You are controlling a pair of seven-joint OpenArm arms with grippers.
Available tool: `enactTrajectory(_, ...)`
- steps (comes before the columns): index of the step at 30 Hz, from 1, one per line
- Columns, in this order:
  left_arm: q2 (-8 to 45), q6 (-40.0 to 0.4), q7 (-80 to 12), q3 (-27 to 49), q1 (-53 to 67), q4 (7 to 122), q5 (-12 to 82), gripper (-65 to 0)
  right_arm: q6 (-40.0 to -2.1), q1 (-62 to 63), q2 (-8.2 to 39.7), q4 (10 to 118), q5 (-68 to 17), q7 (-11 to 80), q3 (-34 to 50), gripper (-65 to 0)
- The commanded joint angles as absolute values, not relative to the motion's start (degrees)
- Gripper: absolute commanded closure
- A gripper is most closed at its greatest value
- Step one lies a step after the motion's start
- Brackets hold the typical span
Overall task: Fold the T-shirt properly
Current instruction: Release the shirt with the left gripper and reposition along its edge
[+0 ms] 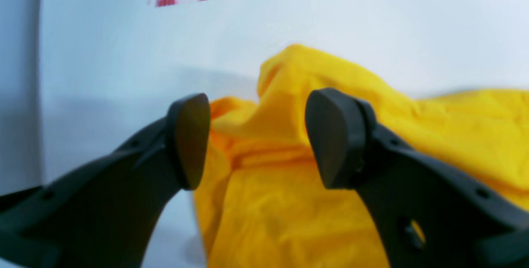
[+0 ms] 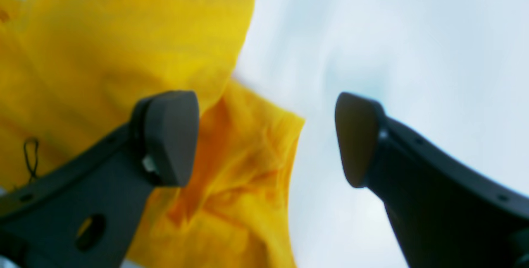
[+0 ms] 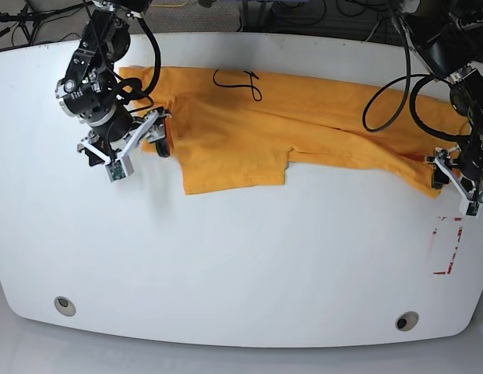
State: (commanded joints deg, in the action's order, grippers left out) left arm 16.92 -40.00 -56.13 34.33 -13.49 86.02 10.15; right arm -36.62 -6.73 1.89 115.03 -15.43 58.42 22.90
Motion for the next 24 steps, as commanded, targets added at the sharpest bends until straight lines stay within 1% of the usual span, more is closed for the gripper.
enactTrajectory(6, 17.36, -40.0, -52.62, 34.33, -18.24, 77.05, 10.15, -38.2, -36.62, -5.58, 1.98, 113.71, -15.34, 58.42, 22.9, -48.2)
enactTrajectory(9, 18.59, -40.0, -52.26, 34.33, -20.88, 71.96, 10.24, -38.2, -36.62, -5.41, 1.98, 113.63, -15.34, 58.42, 22.81, -48.2)
enactTrajectory(17, 18.59, -40.0, -48.4, 34.15, -25.63, 60.7, 9.98, -37.6, -36.7, -5.85, 1.8, 113.63, -15.34, 58.42, 22.81, -48.2)
enactTrajectory(20, 18.59, -40.0, -48.75, 34.15, -25.36, 59.74, 9.98, -34.6, -36.7, -6.55, 1.8, 113.63, -15.34, 58.42, 22.81, -48.2)
enactTrajectory(24, 18.86, -40.0, -50.86, 34.24, -24.75, 60.88, 10.07, -26.2, -36.7, -6.9, 1.8, 113.63, -15.34, 58.42, 22.81, -48.2)
